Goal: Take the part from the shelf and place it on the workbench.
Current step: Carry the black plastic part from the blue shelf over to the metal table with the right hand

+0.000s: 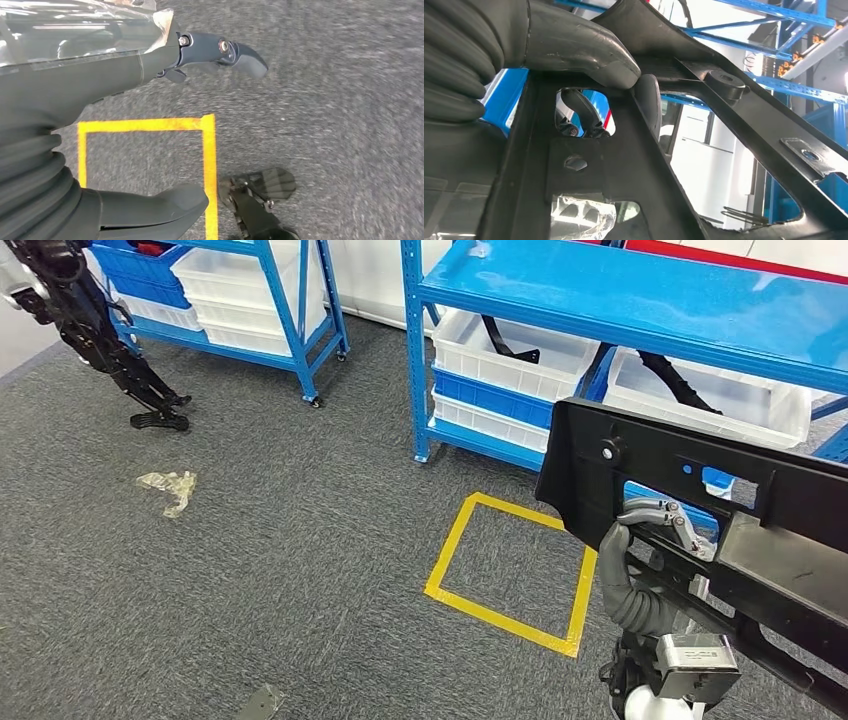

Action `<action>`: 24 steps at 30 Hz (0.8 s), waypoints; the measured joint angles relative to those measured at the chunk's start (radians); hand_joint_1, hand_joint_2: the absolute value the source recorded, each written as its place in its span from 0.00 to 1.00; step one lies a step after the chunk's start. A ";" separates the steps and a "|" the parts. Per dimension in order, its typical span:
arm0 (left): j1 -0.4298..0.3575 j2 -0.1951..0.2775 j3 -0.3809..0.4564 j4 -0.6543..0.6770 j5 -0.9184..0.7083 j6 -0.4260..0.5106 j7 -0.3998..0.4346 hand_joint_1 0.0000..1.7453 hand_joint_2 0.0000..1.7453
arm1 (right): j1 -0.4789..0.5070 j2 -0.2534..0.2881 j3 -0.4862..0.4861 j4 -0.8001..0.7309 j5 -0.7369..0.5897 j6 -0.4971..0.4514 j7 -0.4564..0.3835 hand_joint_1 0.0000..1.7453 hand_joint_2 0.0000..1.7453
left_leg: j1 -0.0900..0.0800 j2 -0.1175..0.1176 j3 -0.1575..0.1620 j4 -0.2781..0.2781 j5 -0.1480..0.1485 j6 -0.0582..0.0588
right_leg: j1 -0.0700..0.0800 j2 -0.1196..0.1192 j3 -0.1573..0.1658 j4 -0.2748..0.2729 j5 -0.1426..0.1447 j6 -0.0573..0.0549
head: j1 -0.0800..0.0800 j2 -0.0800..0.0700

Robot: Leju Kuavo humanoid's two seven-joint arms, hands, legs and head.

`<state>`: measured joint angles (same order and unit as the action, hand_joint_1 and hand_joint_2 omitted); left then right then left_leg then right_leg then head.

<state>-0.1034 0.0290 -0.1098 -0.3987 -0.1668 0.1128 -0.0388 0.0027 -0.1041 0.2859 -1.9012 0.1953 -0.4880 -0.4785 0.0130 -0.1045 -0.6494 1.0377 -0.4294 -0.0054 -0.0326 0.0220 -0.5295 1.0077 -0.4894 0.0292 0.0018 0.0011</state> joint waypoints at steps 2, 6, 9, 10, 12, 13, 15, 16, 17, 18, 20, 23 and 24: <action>-0.007 0.002 0.004 -0.003 -0.012 -0.014 0.009 0.00 1.00 | -0.002 -0.002 0.000 0.006 -0.008 -0.006 -0.009 1.00 1.00 | -0.002 0.069 -0.053 0.112 -0.062 -0.006 | 0.004 -0.027 -0.001 -0.002 0.001 -0.012 | -0.009 0.000; -0.016 0.005 0.008 -0.004 -0.034 -0.049 0.021 0.00 1.00 | -0.013 -0.003 0.000 0.026 -0.019 -0.013 -0.021 1.00 1.00 | 0.000 0.105 -0.099 0.229 -0.093 -0.010 | 0.014 -0.082 -0.004 -0.001 0.001 -0.018 | -0.014 0.000; -0.026 0.010 0.008 -0.007 -0.041 -0.058 0.022 0.00 1.00 | -0.025 -0.003 0.000 0.035 -0.020 -0.015 -0.022 1.00 1.00 | -0.008 0.160 0.012 0.038 -0.023 0.006 | 0.022 -0.115 -0.001 0.000 -0.002 -0.016 | -0.014 0.000; -0.030 0.011 0.008 -0.008 -0.042 -0.059 0.021 0.00 1.00 | -0.028 -0.004 -0.001 0.037 -0.020 -0.015 -0.022 1.00 1.00 | -0.013 0.176 0.035 -0.002 -0.015 0.013 | 0.026 -0.125 -0.001 0.000 -0.004 -0.013 | -0.013 0.000; -0.036 0.014 0.008 -0.009 -0.046 -0.063 0.023 0.00 1.00 | -0.034 -0.003 0.000 0.040 -0.019 -0.020 -0.023 1.00 1.00 | -0.022 0.173 0.043 -0.020 -0.013 0.024 | 0.033 -0.145 0.000 -0.001 -0.005 -0.006 | -0.010 0.000; -0.038 0.015 0.008 -0.010 -0.056 -0.072 0.030 0.00 1.00 | -0.034 -0.003 -0.001 0.041 -0.014 -0.028 -0.023 1.00 1.00 | -0.020 0.161 0.043 -0.024 -0.009 0.031 | 0.033 -0.150 0.001 -0.002 -0.007 -0.001 | -0.009 0.000; -0.052 0.018 0.005 -0.010 -0.087 -0.101 0.055 0.00 1.00 | -0.027 -0.002 -0.006 0.040 -0.001 -0.053 -0.022 1.00 1.00 | -0.015 0.136 0.045 -0.034 0.001 0.044 | 0.030 -0.117 -0.008 0.022 -0.024 0.005 | -0.009 0.000; -0.066 0.018 0.002 -0.010 -0.106 -0.119 0.073 0.00 1.00 | -0.019 -0.002 -0.011 0.036 0.007 -0.066 -0.021 1.00 1.00 | -0.011 0.121 0.045 -0.039 0.007 0.051 | 0.027 -0.085 -0.028 0.065 -0.046 0.005 | -0.006 0.000; -0.083 0.018 -0.002 -0.011 -0.123 -0.135 0.089 0.00 1.00 | -0.007 -0.002 -0.018 0.032 0.015 -0.074 -0.019 1.00 1.00 | -0.011 0.106 0.042 -0.040 0.009 0.055 | 0.024 -0.054 -0.056 0.126 -0.073 0.002 | -0.003 0.000; -0.100 0.019 -0.007 -0.011 -0.139 -0.152 0.104 0.00 1.00 | 0.005 -0.002 -0.025 0.028 0.021 -0.081 -0.016 1.00 1.00 | -0.010 0.089 0.039 -0.040 0.012 0.058 | 0.023 -0.036 -0.092 0.199 -0.101 0.000 | -0.001 0.000; -0.126 0.021 -0.016 -0.010 -0.160 -0.182 0.121 0.00 1.00 | 0.024 -0.002 -0.034 0.023 0.032 -0.086 -0.010 1.00 1.00 | -0.010 0.059 0.036 -0.039 0.015 0.057 | 0.021 -0.026 -0.139 0.284 -0.122 0.007 | 0.002 0.000; -0.148 0.025 -0.021 -0.010 -0.170 -0.204 0.125 0.00 1.00 | 0.034 -0.002 -0.043 0.019 0.039 -0.089 -0.005 1.00 1.00 | -0.007 0.020 0.033 -0.032 0.017 0.049 | 0.011 -0.005 -0.077 0.138 -0.047 0.037 | 0.002 0.000; -0.154 0.027 -0.021 -0.009 -0.170 -0.206 0.123 0.00 1.00 | 0.034 -0.002 -0.045 0.017 0.041 -0.089 -0.004 1.00 1.00 | -0.007 0.010 0.030 -0.028 0.017 0.044 | 0.009 0.012 -0.048 0.074 -0.022 0.041 | 0.002 0.000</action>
<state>-0.2573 0.0562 -0.1312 -0.4081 -0.3373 -0.0931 0.0847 0.0367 -0.1060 0.2404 -1.8839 0.2359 -0.5770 -0.4824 0.0056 -0.0950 -0.6193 1.0095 -0.4121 0.0384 -0.0233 0.0337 -0.5776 1.0812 -0.5113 0.0705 0.0041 0.0011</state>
